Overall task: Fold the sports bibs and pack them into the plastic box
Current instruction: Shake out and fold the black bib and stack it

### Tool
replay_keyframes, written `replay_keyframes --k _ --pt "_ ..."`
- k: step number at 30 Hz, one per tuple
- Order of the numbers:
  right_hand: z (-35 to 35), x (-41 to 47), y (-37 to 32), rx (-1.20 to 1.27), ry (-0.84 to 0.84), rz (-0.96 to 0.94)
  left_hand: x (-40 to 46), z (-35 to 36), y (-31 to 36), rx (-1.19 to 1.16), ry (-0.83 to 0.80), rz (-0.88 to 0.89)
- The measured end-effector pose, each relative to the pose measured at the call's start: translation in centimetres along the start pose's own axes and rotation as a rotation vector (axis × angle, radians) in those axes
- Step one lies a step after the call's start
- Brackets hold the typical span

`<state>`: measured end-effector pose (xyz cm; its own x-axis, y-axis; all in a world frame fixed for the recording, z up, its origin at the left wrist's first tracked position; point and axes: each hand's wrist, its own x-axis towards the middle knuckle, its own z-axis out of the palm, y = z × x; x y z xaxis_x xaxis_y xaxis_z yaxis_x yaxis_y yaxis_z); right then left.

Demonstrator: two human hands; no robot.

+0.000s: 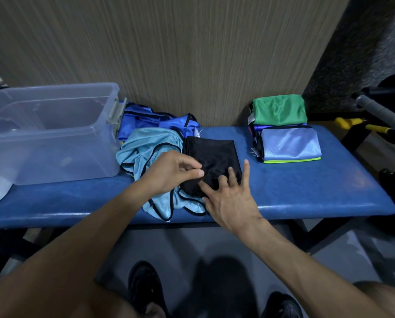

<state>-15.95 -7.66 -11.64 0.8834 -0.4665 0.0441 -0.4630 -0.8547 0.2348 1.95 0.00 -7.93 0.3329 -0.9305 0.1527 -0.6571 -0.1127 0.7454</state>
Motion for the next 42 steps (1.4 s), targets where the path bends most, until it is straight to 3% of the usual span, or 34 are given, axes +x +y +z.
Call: replay_keyframes --k 5,9,12,19,24,28,33,42 --pt "1.1 0.1 0.5 0.014 0.13 -0.01 1.1 0.9 -0.9 0.272 -0.008 -0.059" --pt "1.3 0.0 1.2 0.043 0.157 -0.012 1.1 1.2 -0.4 0.429 -0.111 -0.067" --pt "1.8 0.0 1.9 0.09 0.176 -0.039 1.1 1.5 -0.2 0.577 -0.085 -0.076" --pt "0.9 -0.5 6.2 0.379 0.038 -0.062 0.6 2.3 -1.0 0.465 0.111 -0.069" --pt "2.0 -0.9 8.0 0.677 0.073 -0.044 0.7 2.5 -1.9 0.389 0.159 0.043" --pt "3.1 -0.6 8.3 0.76 0.116 -0.038 0.5 2.0 -3.1 0.434 0.085 0.143" --pt "3.7 -0.1 8.2 0.809 0.196 -0.018 -0.3 0.1 -3.6 0.54 -0.206 0.188" --pt "3.4 0.9 6.9 0.831 0.31 0.162 0.6 -0.3 -4.2 0.592 -0.187 0.291"
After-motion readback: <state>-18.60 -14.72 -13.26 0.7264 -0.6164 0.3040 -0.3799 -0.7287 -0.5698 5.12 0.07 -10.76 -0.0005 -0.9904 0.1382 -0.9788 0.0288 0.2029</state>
